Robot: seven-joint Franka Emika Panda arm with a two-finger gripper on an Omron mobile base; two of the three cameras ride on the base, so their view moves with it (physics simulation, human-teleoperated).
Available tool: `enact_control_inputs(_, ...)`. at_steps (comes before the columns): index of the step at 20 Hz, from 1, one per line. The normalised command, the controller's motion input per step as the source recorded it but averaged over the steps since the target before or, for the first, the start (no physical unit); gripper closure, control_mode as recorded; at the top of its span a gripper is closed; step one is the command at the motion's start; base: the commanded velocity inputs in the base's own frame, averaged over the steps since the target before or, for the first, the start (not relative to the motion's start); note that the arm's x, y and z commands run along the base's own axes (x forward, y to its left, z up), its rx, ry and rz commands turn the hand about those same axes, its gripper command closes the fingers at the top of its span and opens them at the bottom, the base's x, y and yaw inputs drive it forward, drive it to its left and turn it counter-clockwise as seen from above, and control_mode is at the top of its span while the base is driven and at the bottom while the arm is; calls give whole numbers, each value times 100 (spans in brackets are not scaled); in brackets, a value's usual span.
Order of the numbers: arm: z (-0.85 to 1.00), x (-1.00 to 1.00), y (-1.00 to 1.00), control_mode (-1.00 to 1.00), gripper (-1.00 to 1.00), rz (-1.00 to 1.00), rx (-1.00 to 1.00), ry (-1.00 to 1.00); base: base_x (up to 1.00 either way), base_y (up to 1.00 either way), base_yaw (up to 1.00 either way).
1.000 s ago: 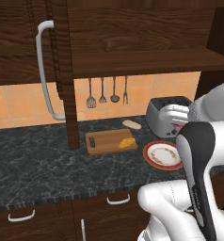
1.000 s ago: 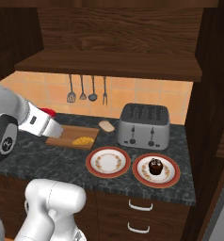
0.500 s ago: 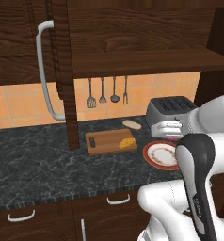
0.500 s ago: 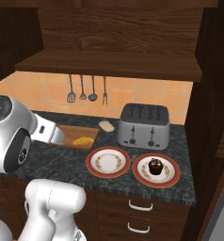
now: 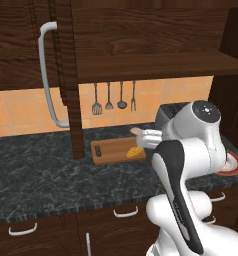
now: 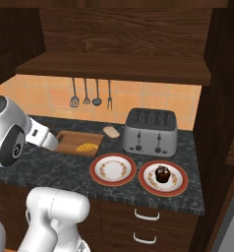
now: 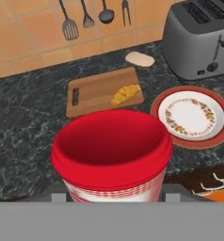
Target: From the different types of pastries on the counter, select a croissant and place it on the cutting board. Then retrieve a jar of jam from the cabinet and place it alongside the croissant on the cutting board.
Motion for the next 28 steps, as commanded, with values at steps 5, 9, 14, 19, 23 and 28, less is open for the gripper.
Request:
enact_control_inputs(5,-11,72,6,-100,100,0,8,-5,0,0,0)
enact_control_inputs(9,-43,0,2,-100,100,-7,0,-18,0,0,0)
enact_control_inputs(14,-45,19,10,-100,100,-12,1,-14,0,0,0)
enact_control_inputs(19,-23,64,34,-100,100,-6,5,2,0,0,0)
enact_control_inputs(23,-34,83,3,-100,100,0,9,16,0,0,0)
enact_control_inputs(28,-53,38,1,-100,100,0,4,1,0,0,0)
